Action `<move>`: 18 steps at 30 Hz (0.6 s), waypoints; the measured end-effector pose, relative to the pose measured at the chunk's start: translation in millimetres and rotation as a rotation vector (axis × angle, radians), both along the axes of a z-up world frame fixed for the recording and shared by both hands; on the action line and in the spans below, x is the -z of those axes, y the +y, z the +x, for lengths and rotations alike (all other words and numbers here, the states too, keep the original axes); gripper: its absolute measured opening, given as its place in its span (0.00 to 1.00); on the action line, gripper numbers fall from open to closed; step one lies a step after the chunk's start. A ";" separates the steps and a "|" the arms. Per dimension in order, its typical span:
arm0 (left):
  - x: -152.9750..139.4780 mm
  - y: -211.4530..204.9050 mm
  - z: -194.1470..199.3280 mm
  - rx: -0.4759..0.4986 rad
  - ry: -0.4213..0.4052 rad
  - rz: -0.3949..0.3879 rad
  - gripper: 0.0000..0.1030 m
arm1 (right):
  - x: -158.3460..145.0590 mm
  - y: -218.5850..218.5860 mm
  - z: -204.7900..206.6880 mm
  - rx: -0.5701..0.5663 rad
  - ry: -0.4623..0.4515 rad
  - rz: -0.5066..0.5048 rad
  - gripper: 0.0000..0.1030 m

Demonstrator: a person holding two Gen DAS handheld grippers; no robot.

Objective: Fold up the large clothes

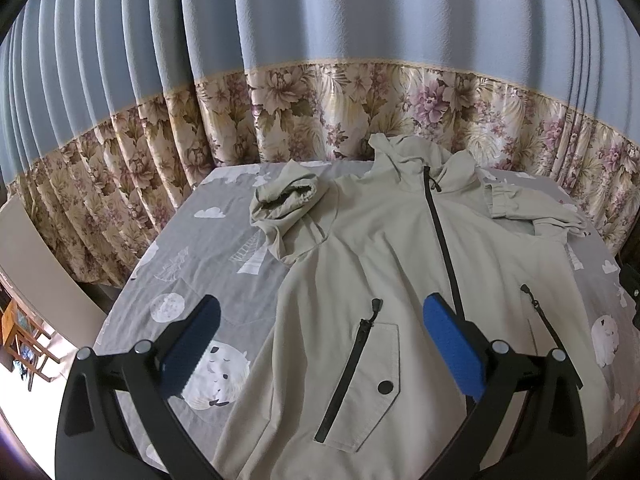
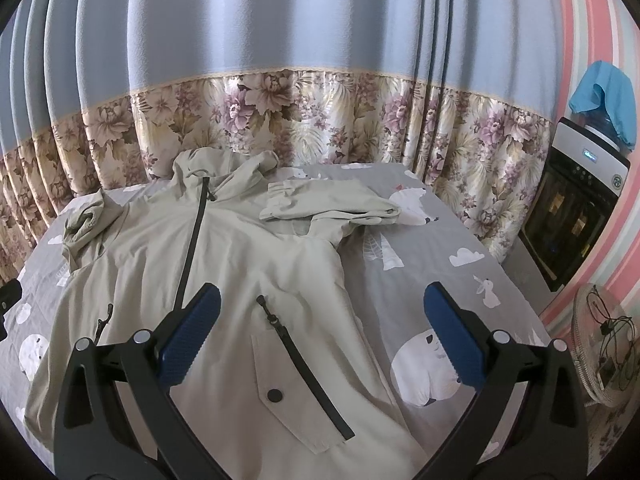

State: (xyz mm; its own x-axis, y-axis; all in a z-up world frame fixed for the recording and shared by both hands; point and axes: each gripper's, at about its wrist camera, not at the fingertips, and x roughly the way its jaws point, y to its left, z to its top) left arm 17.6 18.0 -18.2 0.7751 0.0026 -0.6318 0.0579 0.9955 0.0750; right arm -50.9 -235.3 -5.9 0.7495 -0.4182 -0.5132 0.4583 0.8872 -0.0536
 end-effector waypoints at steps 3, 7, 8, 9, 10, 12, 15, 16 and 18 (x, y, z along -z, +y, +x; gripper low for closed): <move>2.0 -0.8 -0.2 0.001 0.004 -0.001 0.98 | 0.3 -0.7 1.3 0.002 0.004 -0.004 0.97; 1.9 -1.1 -0.4 0.001 0.002 0.000 0.98 | 0.8 -0.4 2.0 0.004 0.002 -0.007 0.97; 1.8 -1.3 -0.3 0.001 0.002 0.000 0.98 | 1.3 0.4 1.8 0.004 0.001 -0.007 0.97; 2.2 -1.1 -0.2 0.000 0.003 0.000 0.98 | 1.2 0.2 2.2 0.004 0.001 -0.009 0.97; 2.2 -1.2 -0.2 0.000 0.003 -0.001 0.98 | 1.4 0.4 1.9 0.004 0.002 -0.010 0.97; 3.2 -2.2 0.3 0.001 0.006 0.000 0.98 | 1.5 -0.3 3.4 0.004 0.004 -0.011 0.97; 7.8 -4.8 4.8 0.005 0.018 0.008 0.98 | 0.7 -1.8 5.5 -0.002 0.000 -0.021 0.97; 9.8 -5.5 6.2 0.007 0.020 0.015 0.98 | 0.4 -1.3 6.6 -0.002 -0.004 -0.027 0.97; 10.5 -5.0 8.0 0.007 0.014 0.017 0.98 | -0.3 -2.8 8.8 -0.002 -0.012 -0.035 0.97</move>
State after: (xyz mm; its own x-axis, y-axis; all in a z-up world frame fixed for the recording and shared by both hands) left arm 25.6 13.0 -28.7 0.7659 0.0080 -0.6429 0.0660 0.9937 0.0910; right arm -42.1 -238.1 -5.6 0.7564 -0.4338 -0.4895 0.4570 0.8859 -0.0790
